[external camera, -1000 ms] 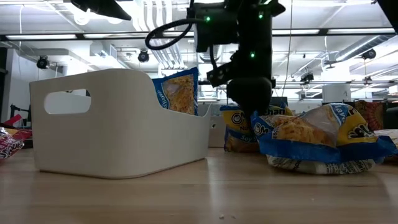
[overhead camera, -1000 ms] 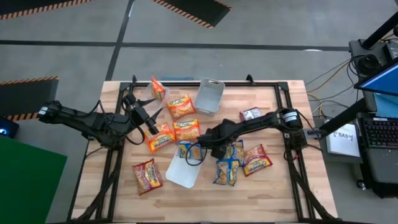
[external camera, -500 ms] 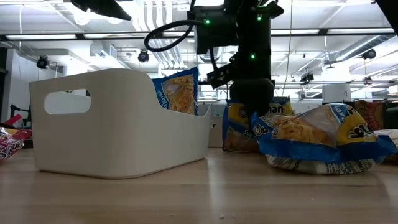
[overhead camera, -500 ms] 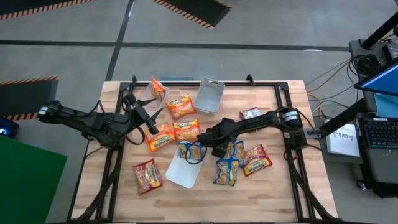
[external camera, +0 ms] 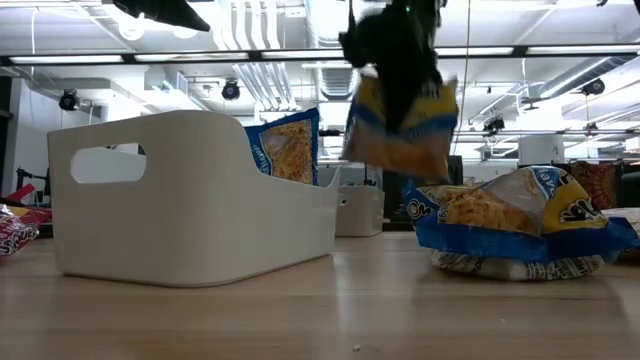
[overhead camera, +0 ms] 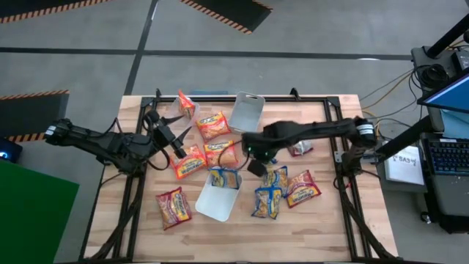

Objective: Sort Maruchan noodles
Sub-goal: Put the blue noodle pack into the white bin

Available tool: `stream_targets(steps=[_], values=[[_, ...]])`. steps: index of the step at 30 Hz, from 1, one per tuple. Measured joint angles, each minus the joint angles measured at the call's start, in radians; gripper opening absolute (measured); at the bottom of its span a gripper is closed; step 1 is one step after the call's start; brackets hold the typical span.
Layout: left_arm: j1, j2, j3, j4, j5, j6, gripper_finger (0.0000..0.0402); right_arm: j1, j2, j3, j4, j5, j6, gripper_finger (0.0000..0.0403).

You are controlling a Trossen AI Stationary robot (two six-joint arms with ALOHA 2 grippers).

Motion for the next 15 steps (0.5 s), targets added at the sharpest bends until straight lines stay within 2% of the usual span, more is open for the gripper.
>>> stream_targets(steps=[8,10,15], values=[[0.000,-0.014,0.000,-0.006,0.000,0.000,0.0196,0.007,-0.007,0.161,-0.022,-0.288,0.139,0.0012],[0.000,-0.019,0.000,-0.013,0.000,-0.003,0.0196,0.017,-0.007,0.192,-0.020,-0.315,0.165,0.0012],[0.000,-0.031,0.000,-0.023,0.000,-0.008,0.0196,0.047,-0.002,0.245,0.014,-0.300,0.213,0.0012]])
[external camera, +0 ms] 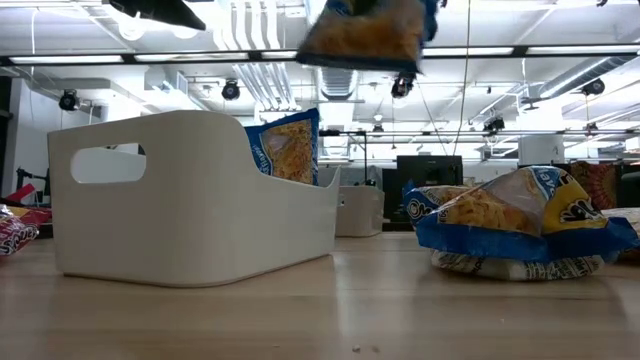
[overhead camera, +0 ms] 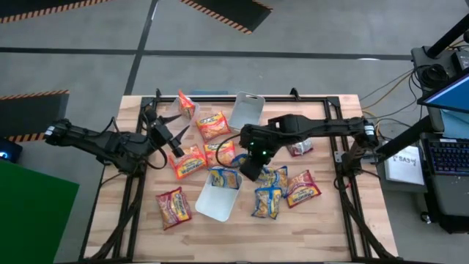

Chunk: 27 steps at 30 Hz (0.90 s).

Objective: Sort Maruchan noodles
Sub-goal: Put the blue noodle pack into the white bin

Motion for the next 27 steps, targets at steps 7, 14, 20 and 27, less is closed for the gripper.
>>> stream_targets(steps=[7,14,20,27], values=[[0.000,-0.007,0.000,-0.006,0.000,-0.003,0.0196,0.034,0.094,0.089,0.110,-0.003,-0.015,0.0012],[-0.012,-0.027,0.000,-0.030,0.000,-0.009,0.0196,0.037,0.230,0.219,0.100,-0.005,-0.096,0.0013],[-0.035,-0.072,0.000,-0.060,0.000,-0.027,0.0196,0.037,0.324,0.314,0.089,-0.010,-0.169,0.0013],[-0.044,-0.125,-0.003,-0.106,0.000,-0.068,0.0196,0.037,0.406,0.325,0.086,-0.059,-0.183,0.0013]])
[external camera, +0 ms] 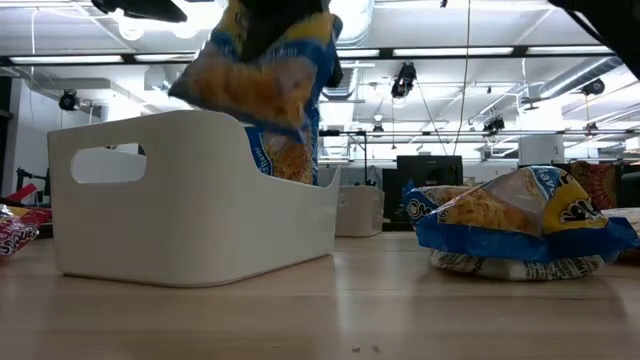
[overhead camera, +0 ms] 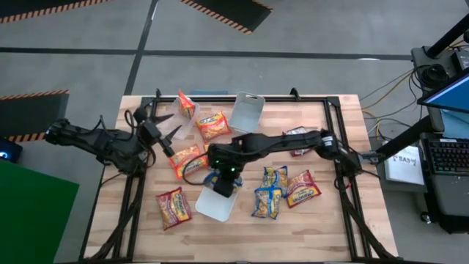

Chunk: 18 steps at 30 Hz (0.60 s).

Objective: Sort Maruchan noodles
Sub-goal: Put the blue noodle pack into the white bin

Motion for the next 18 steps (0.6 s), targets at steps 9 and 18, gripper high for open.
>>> stream_targets(steps=[9,18], values=[[0.000,-0.017,-0.006,-0.006,0.000,-0.003,0.0196,-0.003,0.070,0.000,-0.002,-0.033,-0.021,0.0013],[0.000,-0.017,-0.006,-0.006,0.000,-0.003,0.0196,-0.006,0.113,0.000,-0.005,0.005,-0.034,0.0013]])
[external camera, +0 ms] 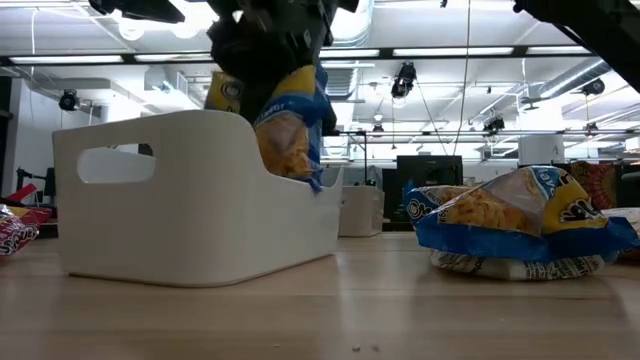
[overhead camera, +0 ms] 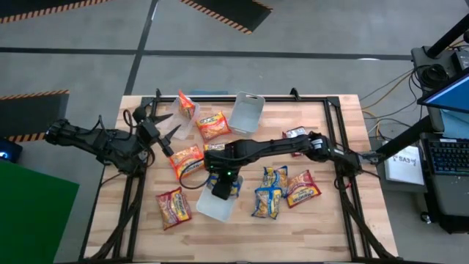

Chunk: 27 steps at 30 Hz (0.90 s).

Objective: Sort Maruchan noodles
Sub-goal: Put the blue noodle pack into the white bin

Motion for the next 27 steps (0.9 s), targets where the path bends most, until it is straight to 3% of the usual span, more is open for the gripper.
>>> stream_targets(steps=[27], values=[[0.000,0.000,0.000,-0.005,0.001,0.000,0.0196,-0.005,-0.009,0.028,0.038,0.060,-0.029,0.0013]])
